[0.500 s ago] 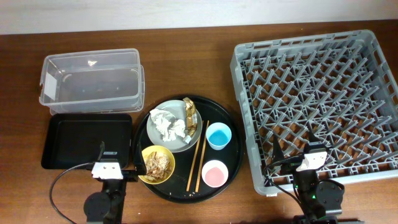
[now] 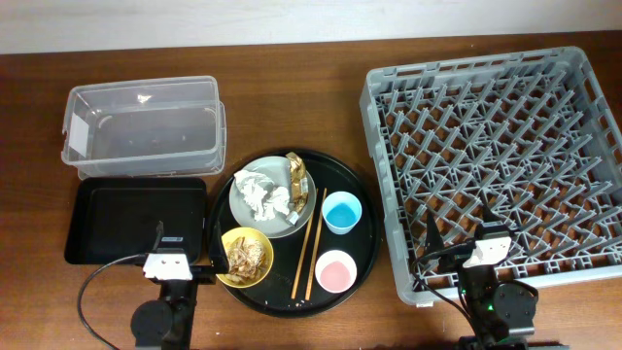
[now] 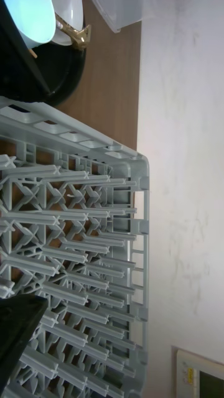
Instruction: Sort waste into correct bins and load items into the dishwasher rack
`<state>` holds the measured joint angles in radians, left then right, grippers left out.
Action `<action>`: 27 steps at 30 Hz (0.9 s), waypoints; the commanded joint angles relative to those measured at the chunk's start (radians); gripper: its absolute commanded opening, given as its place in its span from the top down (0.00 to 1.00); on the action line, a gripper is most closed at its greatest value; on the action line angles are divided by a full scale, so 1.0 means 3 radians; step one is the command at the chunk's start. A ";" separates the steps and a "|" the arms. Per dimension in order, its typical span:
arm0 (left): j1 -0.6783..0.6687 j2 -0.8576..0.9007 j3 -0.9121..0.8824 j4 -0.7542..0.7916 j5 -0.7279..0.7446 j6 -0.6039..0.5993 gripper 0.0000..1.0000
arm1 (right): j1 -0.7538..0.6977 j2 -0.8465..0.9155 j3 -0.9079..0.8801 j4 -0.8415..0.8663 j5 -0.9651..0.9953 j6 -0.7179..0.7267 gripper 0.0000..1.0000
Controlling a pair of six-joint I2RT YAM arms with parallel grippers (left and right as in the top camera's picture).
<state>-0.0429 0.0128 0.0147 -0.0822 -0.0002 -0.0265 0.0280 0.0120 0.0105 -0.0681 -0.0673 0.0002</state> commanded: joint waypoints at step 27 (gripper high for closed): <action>-0.0009 0.0075 0.0313 -0.0440 0.0038 -0.0024 0.01 | 0.0015 0.0123 0.0337 -0.0406 0.0055 0.0154 0.01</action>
<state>-0.0429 0.0151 0.0349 -0.1349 -0.0006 -0.0265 0.0280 0.0219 0.0387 -0.1291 -0.0612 0.0265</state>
